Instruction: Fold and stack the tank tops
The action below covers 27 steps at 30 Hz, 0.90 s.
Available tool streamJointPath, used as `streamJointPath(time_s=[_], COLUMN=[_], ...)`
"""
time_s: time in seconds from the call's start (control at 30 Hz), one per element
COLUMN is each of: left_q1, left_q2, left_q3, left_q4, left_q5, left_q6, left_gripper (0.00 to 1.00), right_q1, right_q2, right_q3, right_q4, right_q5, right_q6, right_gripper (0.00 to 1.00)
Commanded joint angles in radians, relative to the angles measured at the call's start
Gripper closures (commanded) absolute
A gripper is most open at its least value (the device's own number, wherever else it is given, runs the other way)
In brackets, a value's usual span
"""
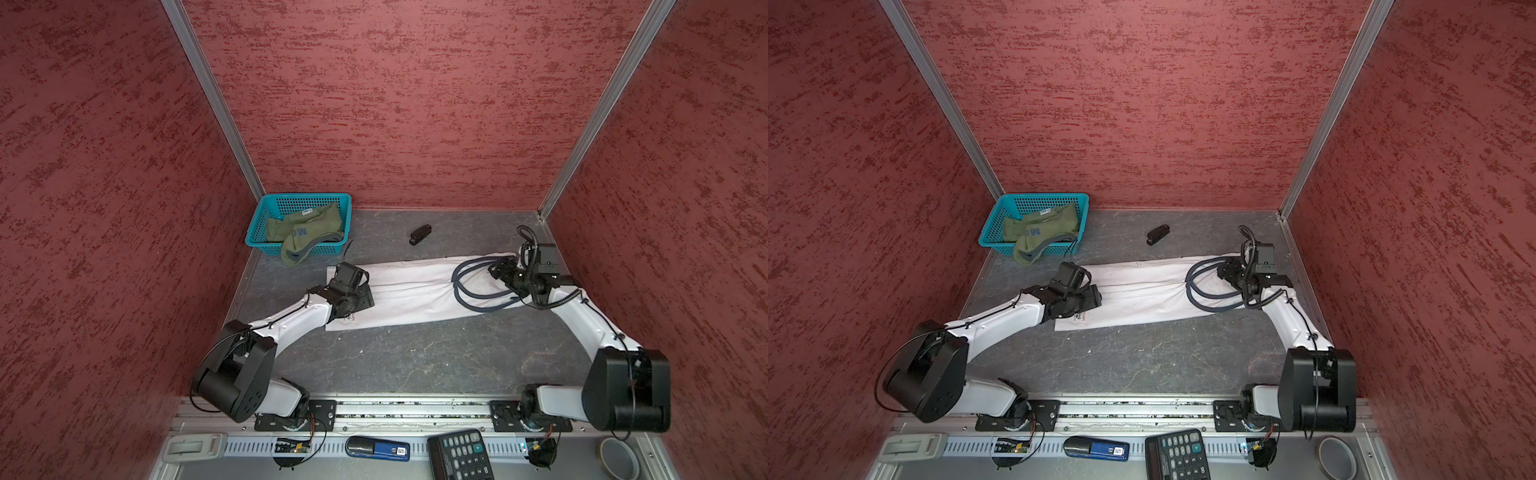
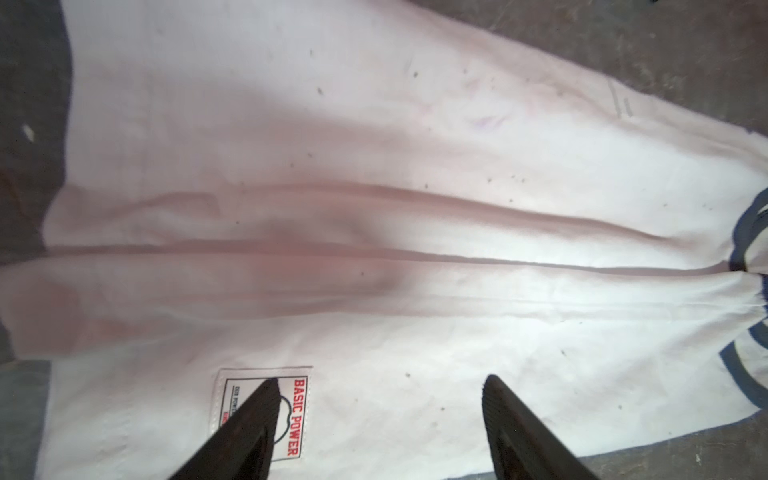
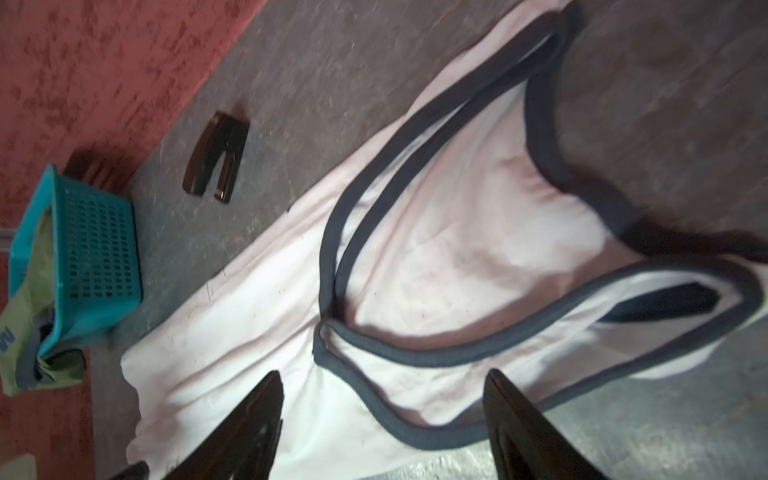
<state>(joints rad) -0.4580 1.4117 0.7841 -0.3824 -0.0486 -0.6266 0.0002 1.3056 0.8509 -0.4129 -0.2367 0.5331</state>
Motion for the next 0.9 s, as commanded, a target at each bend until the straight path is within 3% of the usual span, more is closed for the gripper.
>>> streamJointPath(time_s=[0.0,0.23,0.37,0.53,0.67,0.87], left_q1=[0.036,0.131,0.129,0.095,0.011,-0.257], left_q2=[-0.005,0.137,0.202,0.182,0.12,0.083], left_q3=[0.036,0.085,0.098,0.021,-0.082,-0.143], left_q4=[-0.045,-0.051,-0.083,-0.085,-0.071,-0.057], left_q5=[-0.009,0.052,0.052,0.039,0.024,0.011], left_q6=[0.091,0.137,0.128,0.08,-0.007,-0.205], left_gripper=[0.24,0.27,0.28,0.27,0.25,0.23], right_q1=[0.098,0.255,0.26,0.226,0.16,0.072], right_q2=[0.007,0.191,0.293,0.394,0.455,0.589], right_q3=[-0.067,-0.074,-0.028,0.041,0.103,0.302], right_q4=[-0.035,0.054,0.06,0.018,-0.01,-0.073], right_q5=[0.128,0.128,0.138,0.206,0.254,0.325], right_q6=[0.04,0.096,0.092,0.053,0.004,-0.046], right_gripper=[0.23,0.23,0.23,0.22,0.22,0.2])
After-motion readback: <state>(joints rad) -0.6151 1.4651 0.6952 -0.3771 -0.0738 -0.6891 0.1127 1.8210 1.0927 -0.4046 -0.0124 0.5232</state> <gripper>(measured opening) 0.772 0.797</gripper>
